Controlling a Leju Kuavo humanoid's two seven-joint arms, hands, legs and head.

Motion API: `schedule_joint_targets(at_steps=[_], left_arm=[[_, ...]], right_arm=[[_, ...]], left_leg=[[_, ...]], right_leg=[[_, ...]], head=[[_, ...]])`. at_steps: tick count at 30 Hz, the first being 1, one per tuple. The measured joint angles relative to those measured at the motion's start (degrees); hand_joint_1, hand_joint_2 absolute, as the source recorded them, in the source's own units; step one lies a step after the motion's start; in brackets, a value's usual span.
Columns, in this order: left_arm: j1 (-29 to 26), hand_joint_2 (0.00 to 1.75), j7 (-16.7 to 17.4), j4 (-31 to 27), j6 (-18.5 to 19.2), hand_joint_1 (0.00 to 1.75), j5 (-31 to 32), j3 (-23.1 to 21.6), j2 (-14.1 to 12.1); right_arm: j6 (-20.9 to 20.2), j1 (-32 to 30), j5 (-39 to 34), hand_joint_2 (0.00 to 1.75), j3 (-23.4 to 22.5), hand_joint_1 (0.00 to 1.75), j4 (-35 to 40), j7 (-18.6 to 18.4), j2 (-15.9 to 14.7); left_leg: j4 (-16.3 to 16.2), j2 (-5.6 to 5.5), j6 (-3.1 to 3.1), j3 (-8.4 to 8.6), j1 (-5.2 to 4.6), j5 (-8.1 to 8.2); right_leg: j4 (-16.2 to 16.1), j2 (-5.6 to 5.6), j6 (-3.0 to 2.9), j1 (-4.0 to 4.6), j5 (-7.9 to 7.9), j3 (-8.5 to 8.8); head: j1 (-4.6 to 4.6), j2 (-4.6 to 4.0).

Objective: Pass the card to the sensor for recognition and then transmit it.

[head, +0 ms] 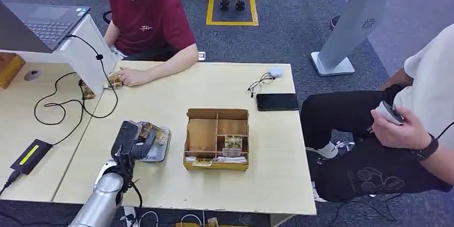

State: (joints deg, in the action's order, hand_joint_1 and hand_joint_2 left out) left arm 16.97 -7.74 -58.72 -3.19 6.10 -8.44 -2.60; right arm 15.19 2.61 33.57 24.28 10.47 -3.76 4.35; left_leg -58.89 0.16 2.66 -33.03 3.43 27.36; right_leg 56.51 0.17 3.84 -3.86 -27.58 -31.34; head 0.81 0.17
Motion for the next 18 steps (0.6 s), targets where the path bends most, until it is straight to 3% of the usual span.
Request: schedule_joint_targets(at_steps=[4, 7, 11, 14, 16, 18], left_arm=[[-1.14, 1.75, -0.55, -2.78, 0.18, 1.75, -1.14, 0.22, -0.22], [-2.60, 1.75, -7.29, -6.66, -1.04, 1.75, -7.73, 0.59, -0.24], [-3.14, 1.75, -12.27, -13.21, -7.79, 1.75, -5.33, 0.61, -0.17], [-3.30, 1.75, -16.00, -16.12, -15.16, 1.75, 2.02, 0.61, -0.17], [-3.25, 1.75, -18.01, -16.51, -23.47, 1.75, 12.46, 0.61, -0.31], [-3.04, 1.75, -18.68, -16.44, -31.83, 1.75, 27.21, 0.78, -0.59]], right_arm=[[0.00, 0.00, 0.00, 0.00, 0.00, 0.00, 0.00, 0.00, -0.02], [-0.09, -0.02, 0.02, 0.00, 0.00, 0.00, 0.00, 0.17, -0.02], [-0.28, 0.00, 0.04, 0.00, 0.00, 0.00, 0.00, 0.33, -0.04], [-0.70, 0.04, 0.24, 0.00, 0.00, 0.00, 0.00, 0.44, -0.04], [-1.33, 0.28, 1.07, 0.00, 0.00, 0.00, 0.00, 0.50, -0.04], [-2.27, 0.53, 1.81, 0.00, 0.00, 0.00, 0.02, 0.33, -0.13]], left_leg=[[0.00, 0.02, 0.00, -0.01, 0.00, 0.00], [0.00, 0.04, 0.00, -0.03, 0.00, 0.00], [0.00, 0.03, 0.00, -0.08, 0.00, 0.00], [0.00, 0.02, 0.00, -0.08, 0.00, 0.00], [0.00, 0.02, 0.02, -0.07, 0.00, -0.02], [0.00, 0.02, 0.03, -0.07, 0.01, -0.03]], right_leg=[[0.00, 0.01, -0.04, 0.00, 0.02, -0.06], [0.02, 0.03, -0.04, 0.01, 0.02, -0.12], [0.01, 0.01, -0.05, 0.01, 0.03, -0.11], [0.01, -0.01, -0.05, 0.01, 0.03, -0.11], [0.02, 0.01, -0.06, 0.01, 0.03, -0.11], [0.02, 0.01, -0.06, 0.02, 0.03, -0.11]], head=[[0.02, 0.00], [0.02, 0.00], [0.02, 0.00], [0.00, 0.00], [0.02, 0.00], [0.00, 0.00]])
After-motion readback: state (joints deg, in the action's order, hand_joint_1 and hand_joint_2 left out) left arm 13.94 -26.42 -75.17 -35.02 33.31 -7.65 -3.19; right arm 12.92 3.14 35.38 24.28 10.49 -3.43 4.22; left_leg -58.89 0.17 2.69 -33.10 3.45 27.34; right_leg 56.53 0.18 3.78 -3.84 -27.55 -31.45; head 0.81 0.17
